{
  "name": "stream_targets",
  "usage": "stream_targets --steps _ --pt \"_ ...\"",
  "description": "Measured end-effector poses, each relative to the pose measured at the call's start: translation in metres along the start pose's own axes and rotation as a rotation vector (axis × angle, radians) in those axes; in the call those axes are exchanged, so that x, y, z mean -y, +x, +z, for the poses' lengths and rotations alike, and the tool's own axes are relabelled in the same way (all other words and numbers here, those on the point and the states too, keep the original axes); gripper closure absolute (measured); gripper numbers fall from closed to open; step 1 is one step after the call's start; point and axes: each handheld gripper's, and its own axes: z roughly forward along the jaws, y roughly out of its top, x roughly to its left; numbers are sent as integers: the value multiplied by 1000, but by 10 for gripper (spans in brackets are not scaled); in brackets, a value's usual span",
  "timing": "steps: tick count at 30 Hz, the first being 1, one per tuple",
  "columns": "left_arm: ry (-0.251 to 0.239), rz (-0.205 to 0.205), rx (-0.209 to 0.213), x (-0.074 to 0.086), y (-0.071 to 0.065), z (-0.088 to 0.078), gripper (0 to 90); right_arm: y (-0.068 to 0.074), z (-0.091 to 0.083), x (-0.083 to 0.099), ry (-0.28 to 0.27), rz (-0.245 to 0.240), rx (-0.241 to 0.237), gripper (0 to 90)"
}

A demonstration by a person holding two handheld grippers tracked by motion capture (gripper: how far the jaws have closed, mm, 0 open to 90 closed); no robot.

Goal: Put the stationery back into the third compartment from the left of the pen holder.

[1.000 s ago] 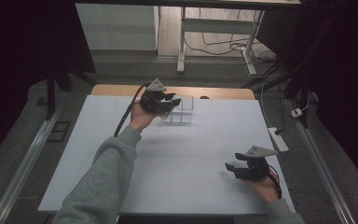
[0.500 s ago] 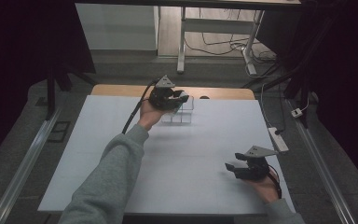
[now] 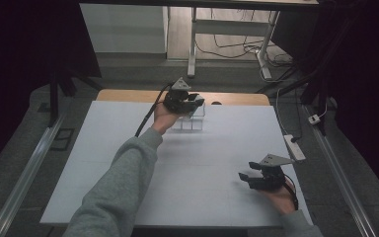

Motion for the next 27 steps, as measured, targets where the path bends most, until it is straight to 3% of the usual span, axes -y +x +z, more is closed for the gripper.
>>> stream_targets --steps 12,17,27 --pt "-8 -20 -23 -9 13 12 644 -2 0 0 6 4 2 344" --pt "-18 -49 -12 -13 18 21 644 -2 -1 0 7 5 4 344" --pt "-9 -42 -18 -19 21 45 644 -4 -2 1 -1 11 3 345"
